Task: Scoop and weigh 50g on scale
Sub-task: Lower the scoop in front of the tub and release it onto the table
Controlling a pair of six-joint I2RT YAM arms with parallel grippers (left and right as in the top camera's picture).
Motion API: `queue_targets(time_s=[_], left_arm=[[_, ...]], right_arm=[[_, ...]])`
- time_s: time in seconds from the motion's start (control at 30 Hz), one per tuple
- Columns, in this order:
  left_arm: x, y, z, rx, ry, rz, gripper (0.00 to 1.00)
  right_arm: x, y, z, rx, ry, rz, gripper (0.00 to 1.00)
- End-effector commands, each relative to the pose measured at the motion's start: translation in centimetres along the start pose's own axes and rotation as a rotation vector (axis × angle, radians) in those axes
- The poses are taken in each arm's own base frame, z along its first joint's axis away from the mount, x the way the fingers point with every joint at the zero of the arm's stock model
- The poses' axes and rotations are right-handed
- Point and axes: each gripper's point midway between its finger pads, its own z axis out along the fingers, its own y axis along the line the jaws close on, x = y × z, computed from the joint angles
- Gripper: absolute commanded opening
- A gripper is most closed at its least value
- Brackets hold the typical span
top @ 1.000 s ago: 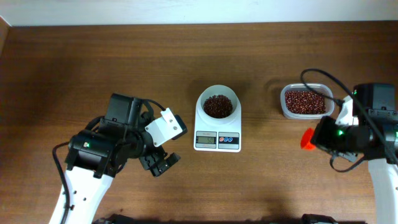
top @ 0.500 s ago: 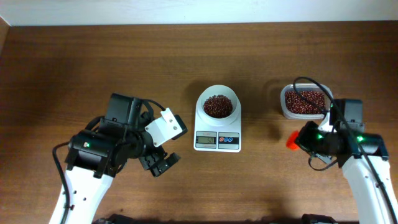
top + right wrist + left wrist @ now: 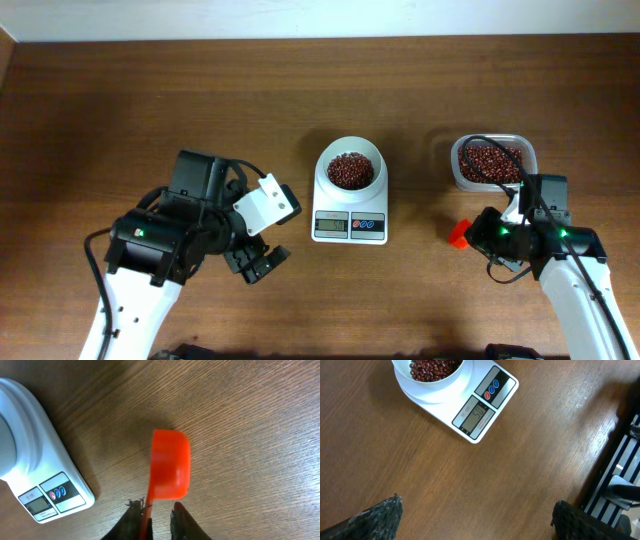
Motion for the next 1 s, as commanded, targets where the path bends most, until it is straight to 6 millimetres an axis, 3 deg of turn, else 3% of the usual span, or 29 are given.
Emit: queue_targets(time_s=[0.0, 0.07, 0.1, 0.13, 0.3, 0.43, 0.53, 0.57, 0.63, 0.67, 0.73, 0.87, 0.97], left_arm=[[-0.1, -0.1, -0.2, 0.006, -0.012, 0.001, 0.99], [-0.1, -0.1, -0.2, 0.005, -0.012, 0.001, 0.99], [-0.1, -0.1, -0.2, 0.006, -0.012, 0.001, 0.99], [-0.1, -0.1, -0.2, 0.006, -0.012, 0.001, 0.99], [-0.1, -0.1, -0.2, 0.006, -0.012, 0.001, 0.99], [-0.1, -0.1, -0.2, 0.006, -0.012, 0.001, 0.99], [-0.1, -0.1, -0.2, 0.006, -0.012, 0.001, 0.99], [-0.1, -0.1, -0.2, 0.006, -0.012, 0.001, 0.99], [-0.1, -0.1, -0.2, 0.005, -0.012, 0.001, 0.99], [-0.1, -0.1, -0.2, 0.005, -0.012, 0.001, 0.99], [-0.1, -0.1, -0.2, 0.006, -0.012, 0.001, 0.99], [-0.1, -0.1, -0.2, 0.006, -0.012, 0.001, 0.99], [-0.1, -0.1, -0.2, 0.006, -0.012, 0.001, 0.99]], right_arm=[[0.2, -0.1, -0.1, -0.003, 0.003, 0.009, 0.36], [0.5, -0.4, -0.1, 0.012, 0.016, 0.014, 0.52], [0.6, -0.5, -0.1, 0.014, 0.018, 0.015, 0.84], [0.6, -0.5, -0.1, 0.014, 0.018, 0.015, 0.99], [0.8, -0.7, -0.1, 0.025, 0.025, 0.018, 0.99], [1.6, -3.4, -0.4, 0.168, 0.038, 0.032, 0.99], [1.0, -4.1, -0.5, 0.209, 0.008, 0.028, 0.99], [0.7, -4.3, -0.4, 0.220, -0.003, 0.026, 0.83], [0.0, -4.0, 0.0, 0.210, -0.021, 0.023, 0.73], [-0.4, -3.9, 0.4, 0.206, -0.027, 0.022, 0.60], [-0.8, -3.9, 1.2, 0.210, -0.021, 0.022, 0.45], [-0.8, -4.2, 3.7, 0.222, 0.041, 0.034, 0.05], [0.4, -2.3, 5.9, 0.094, 0.157, 0.020, 0.04]])
